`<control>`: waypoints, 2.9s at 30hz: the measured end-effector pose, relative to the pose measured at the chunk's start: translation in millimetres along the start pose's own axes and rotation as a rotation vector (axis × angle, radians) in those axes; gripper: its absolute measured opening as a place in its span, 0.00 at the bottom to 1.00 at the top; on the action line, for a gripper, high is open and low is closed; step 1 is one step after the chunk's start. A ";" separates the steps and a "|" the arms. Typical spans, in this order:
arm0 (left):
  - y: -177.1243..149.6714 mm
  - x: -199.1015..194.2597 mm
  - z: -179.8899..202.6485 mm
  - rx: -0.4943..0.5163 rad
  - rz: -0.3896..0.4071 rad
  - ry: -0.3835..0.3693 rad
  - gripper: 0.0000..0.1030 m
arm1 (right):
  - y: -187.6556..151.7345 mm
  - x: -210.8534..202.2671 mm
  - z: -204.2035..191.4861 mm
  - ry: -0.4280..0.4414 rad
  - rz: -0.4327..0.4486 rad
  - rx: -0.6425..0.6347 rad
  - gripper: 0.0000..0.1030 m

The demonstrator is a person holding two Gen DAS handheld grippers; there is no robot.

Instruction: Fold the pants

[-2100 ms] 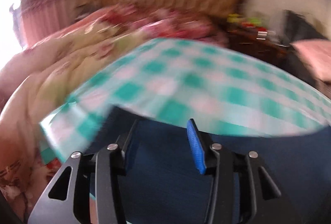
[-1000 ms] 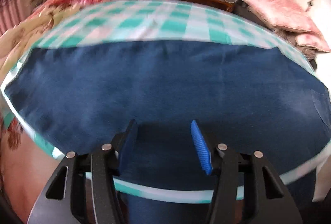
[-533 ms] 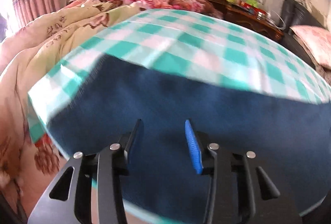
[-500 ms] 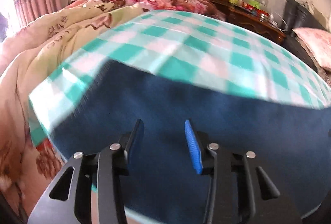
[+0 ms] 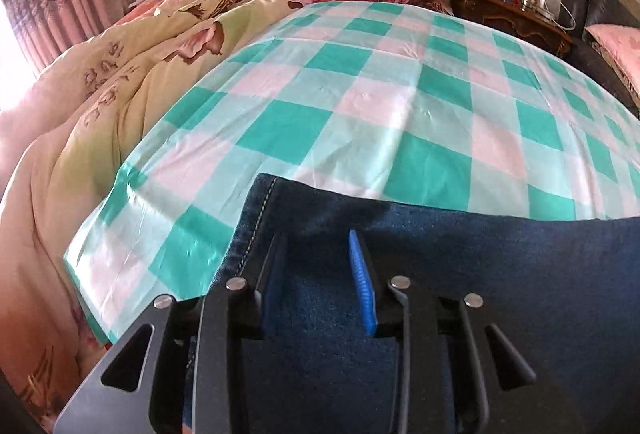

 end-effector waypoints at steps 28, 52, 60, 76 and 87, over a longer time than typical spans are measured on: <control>-8.2 -59.6 -60.1 -0.159 0.109 -0.083 0.52 | 5.8 -28.1 -17.5 0.008 0.074 0.022 0.74; 40.3 4.2 -55.0 -0.150 0.033 -0.057 0.16 | 16.3 3.5 52.7 -0.156 0.095 0.024 0.73; 21.2 -83.7 -66.9 -0.148 0.276 -0.081 0.58 | 28.3 -15.8 1.9 -0.010 0.156 -0.041 0.73; -60.3 -50.8 -32.6 0.051 0.081 -0.074 0.26 | 19.6 -54.6 -11.4 0.070 0.158 0.110 0.86; -52.8 -96.2 35.8 0.019 0.152 -0.214 0.90 | -25.9 -40.2 -56.0 0.008 0.029 0.061 0.89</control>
Point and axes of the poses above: each gripper's, at about its wrist camera, not at the fingertips, and x roughly the way its jaws point, z to its right, y to its top, the point moved 8 cm from there along x, roughly the way its jaws point, and after that the axes turned 9 degrees about -x, right-handed, at the moved point
